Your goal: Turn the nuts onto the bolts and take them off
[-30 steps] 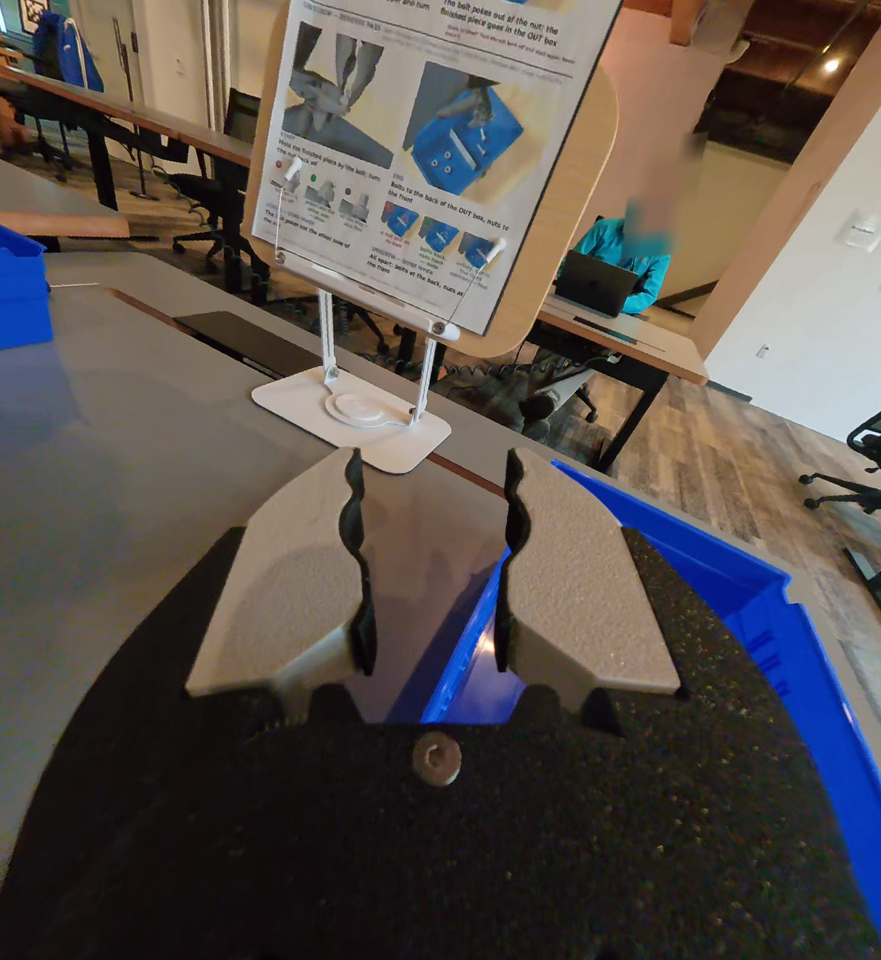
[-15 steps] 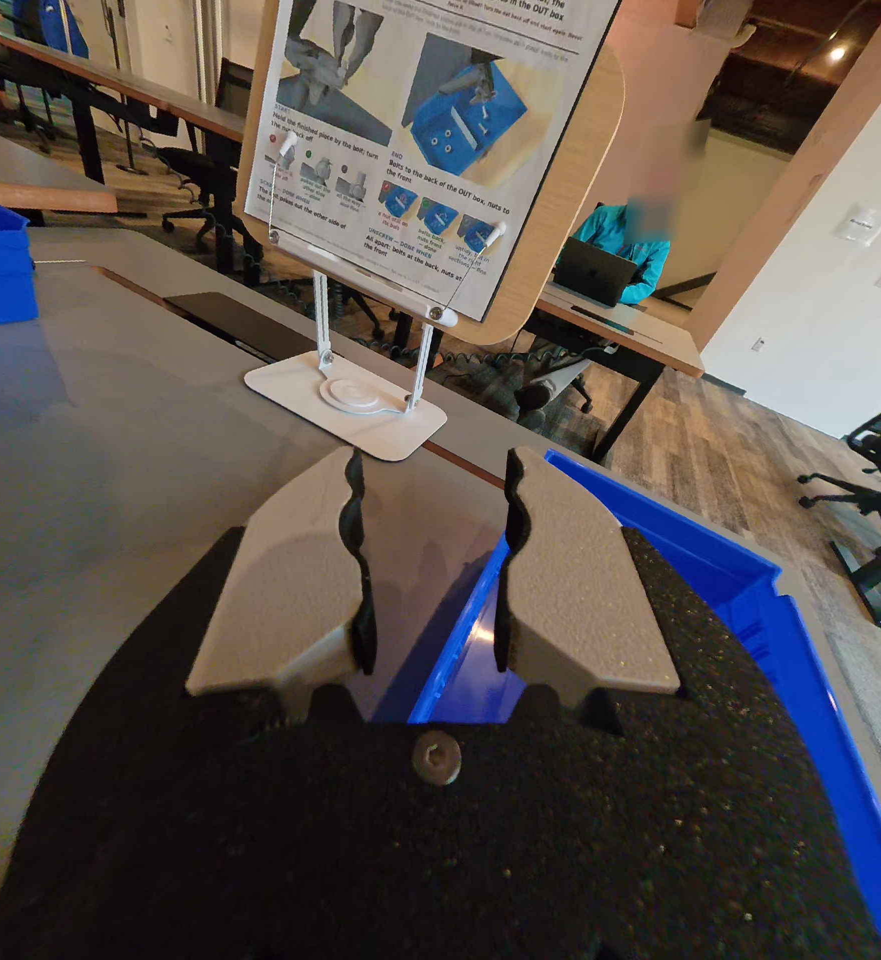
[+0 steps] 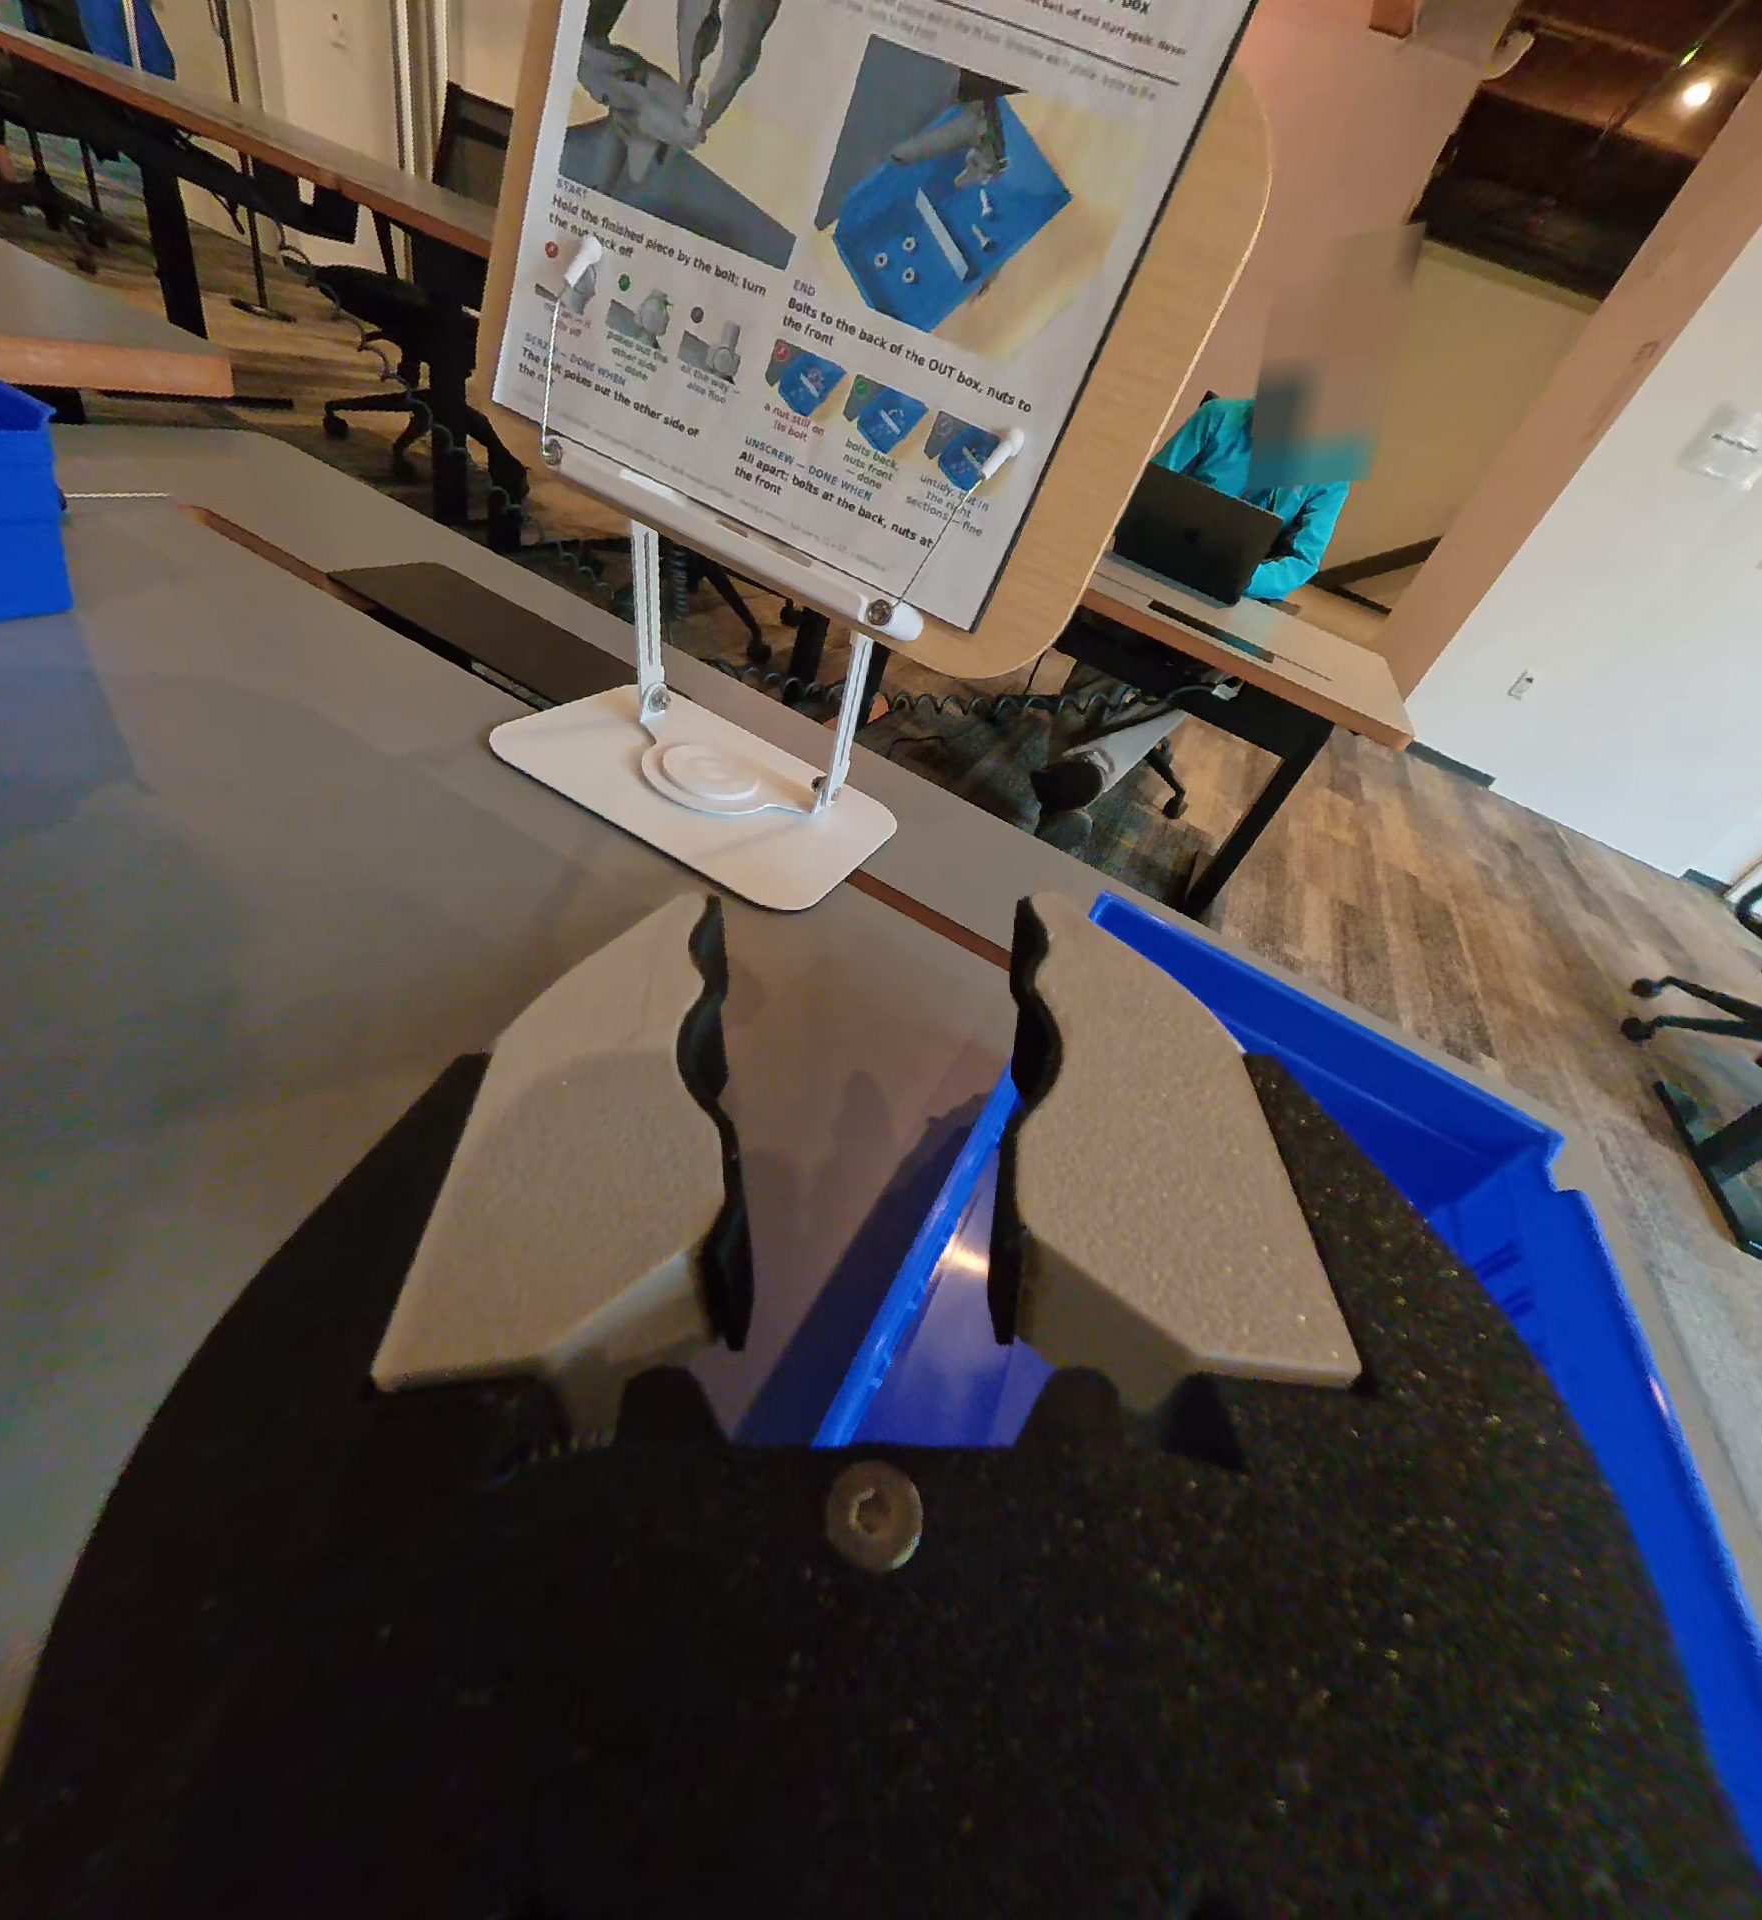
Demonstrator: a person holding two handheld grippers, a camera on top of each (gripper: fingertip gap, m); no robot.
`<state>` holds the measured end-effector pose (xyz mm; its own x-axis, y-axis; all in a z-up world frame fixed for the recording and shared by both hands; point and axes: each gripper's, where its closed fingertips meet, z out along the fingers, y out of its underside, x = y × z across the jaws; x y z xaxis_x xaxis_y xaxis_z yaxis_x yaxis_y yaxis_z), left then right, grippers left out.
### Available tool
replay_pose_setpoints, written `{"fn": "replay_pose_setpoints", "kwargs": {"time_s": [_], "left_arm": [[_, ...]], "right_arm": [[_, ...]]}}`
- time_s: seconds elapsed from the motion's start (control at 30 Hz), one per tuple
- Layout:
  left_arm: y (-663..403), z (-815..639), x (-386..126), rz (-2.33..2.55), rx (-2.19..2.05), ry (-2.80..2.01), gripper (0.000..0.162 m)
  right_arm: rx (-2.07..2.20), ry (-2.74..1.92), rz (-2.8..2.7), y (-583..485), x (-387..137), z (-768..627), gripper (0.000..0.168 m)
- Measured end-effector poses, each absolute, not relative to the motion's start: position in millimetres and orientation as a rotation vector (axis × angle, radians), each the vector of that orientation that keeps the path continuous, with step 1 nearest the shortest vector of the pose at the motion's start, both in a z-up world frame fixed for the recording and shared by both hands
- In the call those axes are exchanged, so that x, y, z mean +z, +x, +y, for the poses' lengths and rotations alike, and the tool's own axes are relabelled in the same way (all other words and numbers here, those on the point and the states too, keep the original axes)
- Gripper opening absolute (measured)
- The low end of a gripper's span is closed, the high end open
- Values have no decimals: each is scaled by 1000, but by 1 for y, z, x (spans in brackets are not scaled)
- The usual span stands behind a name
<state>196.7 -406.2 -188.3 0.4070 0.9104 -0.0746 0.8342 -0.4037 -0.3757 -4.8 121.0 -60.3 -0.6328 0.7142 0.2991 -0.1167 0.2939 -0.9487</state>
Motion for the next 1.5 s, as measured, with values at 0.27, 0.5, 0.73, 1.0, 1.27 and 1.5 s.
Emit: {"fn": "replay_pose_setpoints", "kwargs": {"time_s": [0.27, 0.5, 0.73, 1.0, 1.27, 1.5], "left_arm": [[183, -339, -86, -1235, 564, -2486, 10], [162, -228, -71, -865, 518, -2624, 10], [149, -142, -110, -654, 361, -2684, 10], [141, -84, -160, -595, 237, -2716, 10], [134, -61, -200, -595, 150, -2759, 10], [130, -56, -215, -597, 157, -2796, 10]], "right_arm": [[1383, -518, -1859, -4, -67, 116, 52], [1389, -520, -1859, -3, -66, 117, 52], [1388, -518, -1863, -3, -67, 118, 52], [1341, -509, -1883, -4, -72, 117, 52], [1342, -512, -1890, -3, -73, 118, 52], [1330, -506, -1898, -3, -74, 117, 52]]}}
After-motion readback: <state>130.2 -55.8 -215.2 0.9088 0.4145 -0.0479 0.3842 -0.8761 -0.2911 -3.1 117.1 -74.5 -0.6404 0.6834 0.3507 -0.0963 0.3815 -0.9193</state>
